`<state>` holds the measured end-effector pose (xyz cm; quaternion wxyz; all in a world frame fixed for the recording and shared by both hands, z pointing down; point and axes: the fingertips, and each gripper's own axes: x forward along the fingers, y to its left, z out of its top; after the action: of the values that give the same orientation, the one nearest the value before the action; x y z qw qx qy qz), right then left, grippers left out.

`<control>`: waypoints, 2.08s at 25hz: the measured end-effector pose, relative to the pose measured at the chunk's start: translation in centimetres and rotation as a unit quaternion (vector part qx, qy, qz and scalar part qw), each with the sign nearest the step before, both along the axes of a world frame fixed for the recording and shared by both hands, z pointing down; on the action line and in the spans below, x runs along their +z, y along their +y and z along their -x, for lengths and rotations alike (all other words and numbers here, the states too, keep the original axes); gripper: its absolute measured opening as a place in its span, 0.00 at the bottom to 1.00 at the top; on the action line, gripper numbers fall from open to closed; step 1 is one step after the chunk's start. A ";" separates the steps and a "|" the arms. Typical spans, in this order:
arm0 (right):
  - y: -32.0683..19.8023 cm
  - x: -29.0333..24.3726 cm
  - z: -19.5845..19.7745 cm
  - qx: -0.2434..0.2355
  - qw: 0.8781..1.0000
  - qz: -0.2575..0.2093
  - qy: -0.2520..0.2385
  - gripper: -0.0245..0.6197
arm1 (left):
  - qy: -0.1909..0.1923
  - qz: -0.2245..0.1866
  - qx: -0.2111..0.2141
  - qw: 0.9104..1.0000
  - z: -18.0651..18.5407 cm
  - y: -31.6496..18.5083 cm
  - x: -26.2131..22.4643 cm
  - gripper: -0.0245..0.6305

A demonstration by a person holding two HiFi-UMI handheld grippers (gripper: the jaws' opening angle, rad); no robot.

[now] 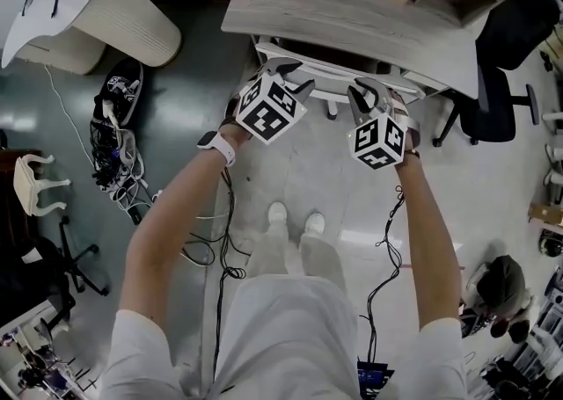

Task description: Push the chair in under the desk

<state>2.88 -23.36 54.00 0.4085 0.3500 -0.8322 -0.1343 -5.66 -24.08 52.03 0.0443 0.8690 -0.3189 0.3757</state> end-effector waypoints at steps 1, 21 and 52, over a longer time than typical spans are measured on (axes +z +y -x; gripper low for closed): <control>0.6 -0.5 -0.1 0.001 1.000 -0.003 -0.004 0.16 | 0.003 -0.004 -0.002 1.000 0.1 0.6 -0.6 0.29; 16.6 -13.6 -3.2 0.105 0.971 -0.063 -0.204 0.10 | 0.135 -0.100 -0.146 0.975 2.9 18.3 -11.3 0.22; 33.2 -20.8 -4.5 0.153 0.926 -0.086 -0.335 0.06 | 0.252 -0.118 -0.210 0.937 1.0 33.3 -20.2 0.05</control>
<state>7.38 9.85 33.17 0.0894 0.5314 -0.8423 -0.0164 -6.66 9.18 31.83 0.0976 0.8476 -0.5144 0.0862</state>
